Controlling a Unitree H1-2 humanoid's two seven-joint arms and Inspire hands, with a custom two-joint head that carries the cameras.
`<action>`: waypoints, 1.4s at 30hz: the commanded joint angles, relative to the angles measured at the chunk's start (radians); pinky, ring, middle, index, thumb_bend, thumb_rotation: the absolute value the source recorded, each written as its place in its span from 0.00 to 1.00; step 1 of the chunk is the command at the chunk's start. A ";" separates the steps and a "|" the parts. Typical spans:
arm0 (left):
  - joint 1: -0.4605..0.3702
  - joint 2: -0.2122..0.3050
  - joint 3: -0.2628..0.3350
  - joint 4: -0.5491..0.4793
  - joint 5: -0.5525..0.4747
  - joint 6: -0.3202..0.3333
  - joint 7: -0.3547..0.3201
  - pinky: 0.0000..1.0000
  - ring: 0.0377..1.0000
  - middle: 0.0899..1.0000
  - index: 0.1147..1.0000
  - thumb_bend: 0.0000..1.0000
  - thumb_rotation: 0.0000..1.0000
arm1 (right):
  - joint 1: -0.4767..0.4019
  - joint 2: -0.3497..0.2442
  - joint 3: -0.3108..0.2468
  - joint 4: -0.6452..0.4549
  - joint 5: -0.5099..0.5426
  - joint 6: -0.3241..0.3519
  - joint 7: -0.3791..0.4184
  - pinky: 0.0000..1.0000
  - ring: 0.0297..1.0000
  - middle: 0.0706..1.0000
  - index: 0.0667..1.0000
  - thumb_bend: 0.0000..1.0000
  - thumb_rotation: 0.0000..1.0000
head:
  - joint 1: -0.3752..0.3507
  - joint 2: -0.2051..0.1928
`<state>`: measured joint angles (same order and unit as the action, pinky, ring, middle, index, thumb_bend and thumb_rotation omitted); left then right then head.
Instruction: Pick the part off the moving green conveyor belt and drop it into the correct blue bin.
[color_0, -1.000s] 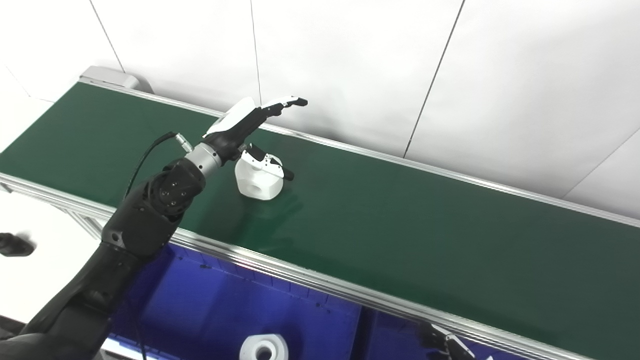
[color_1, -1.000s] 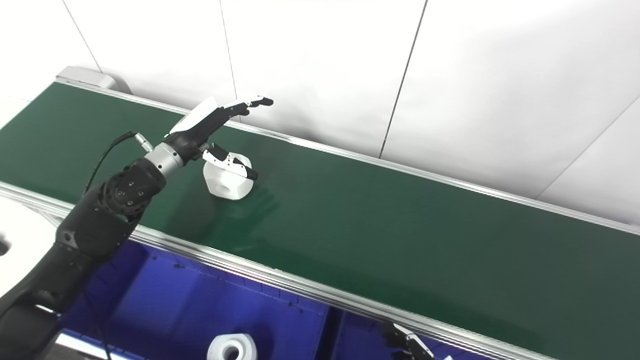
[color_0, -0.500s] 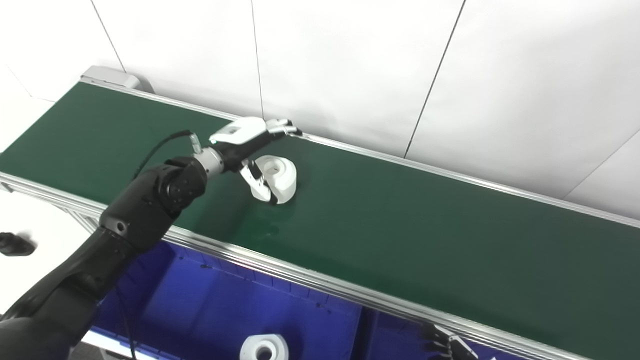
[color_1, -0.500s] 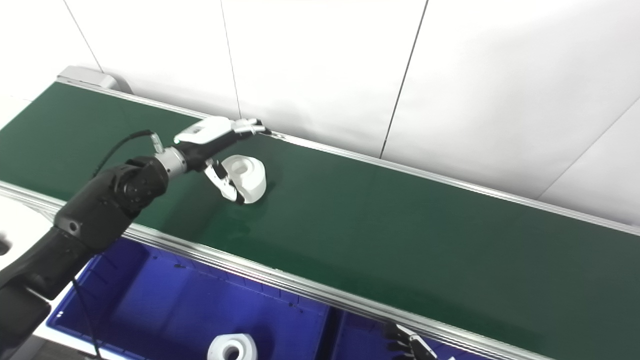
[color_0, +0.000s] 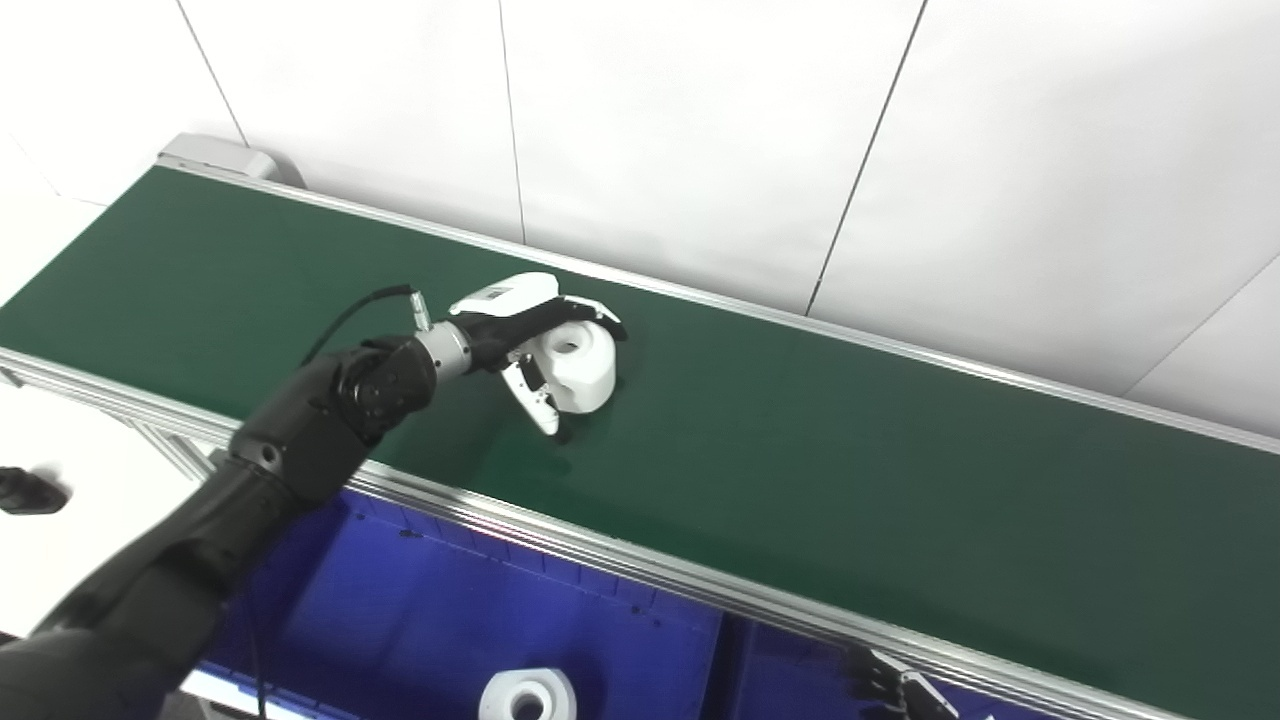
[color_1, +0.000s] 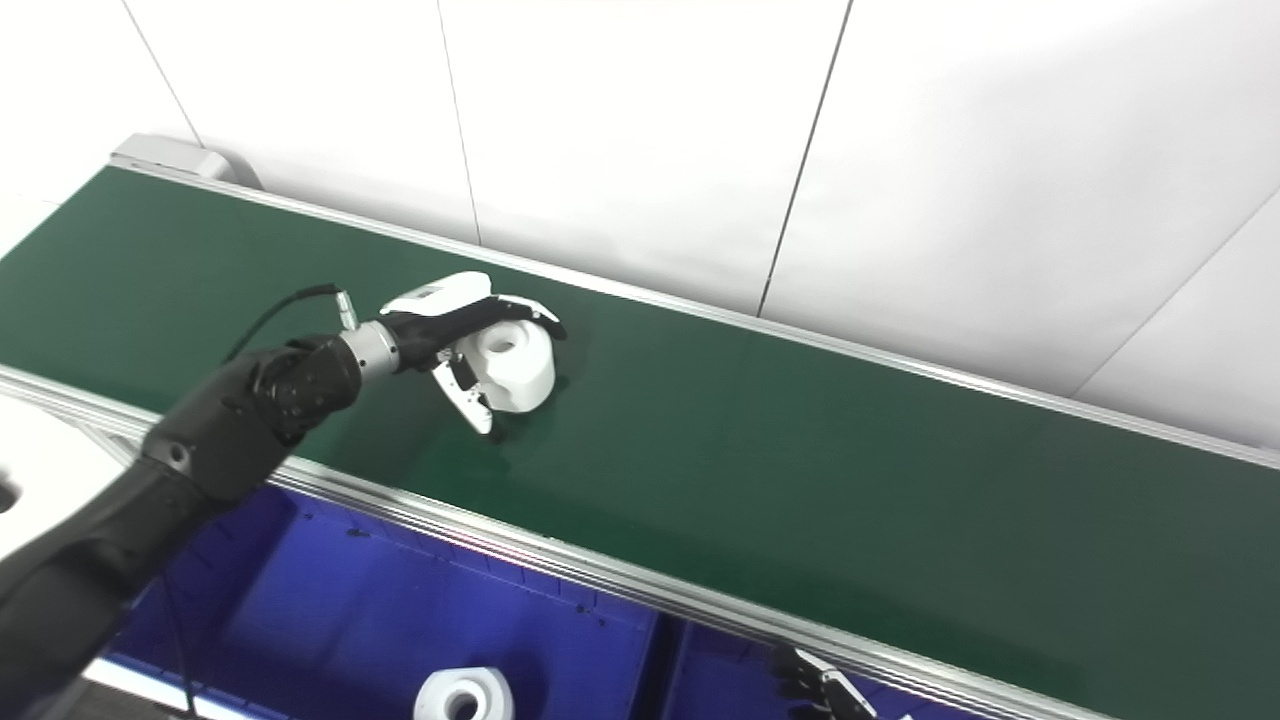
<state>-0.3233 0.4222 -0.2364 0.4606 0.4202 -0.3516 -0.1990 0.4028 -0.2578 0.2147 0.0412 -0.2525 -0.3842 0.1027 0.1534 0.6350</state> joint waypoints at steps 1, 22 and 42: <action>0.005 -0.040 0.025 0.014 -0.041 -0.086 0.078 0.53 0.47 0.47 0.44 0.52 0.00 | 0.009 -0.002 -0.010 -0.031 -0.002 -0.049 -0.014 0.63 0.72 0.75 0.77 0.93 0.22 | 0.002 0.000; 0.265 -0.040 0.114 -0.339 -0.243 -0.107 0.027 0.47 0.41 0.45 0.46 0.50 0.00 | 0.045 0.029 -0.009 -0.101 -0.044 -0.024 -0.018 0.64 0.74 0.76 0.79 0.90 0.31 | -0.048 0.099; 0.666 -0.008 0.050 -0.486 -0.214 -0.118 0.044 0.50 0.42 0.45 0.45 0.50 0.00 | 0.038 0.044 -0.001 -0.253 -0.032 0.138 0.039 0.63 0.75 0.77 0.81 0.85 0.30 | -0.068 0.262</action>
<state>0.3496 0.3935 -0.1803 -0.0051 0.1978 -0.4367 -0.1776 0.4517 -0.2125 0.2187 -0.1686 -0.3001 -0.2561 0.1434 0.0844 0.8988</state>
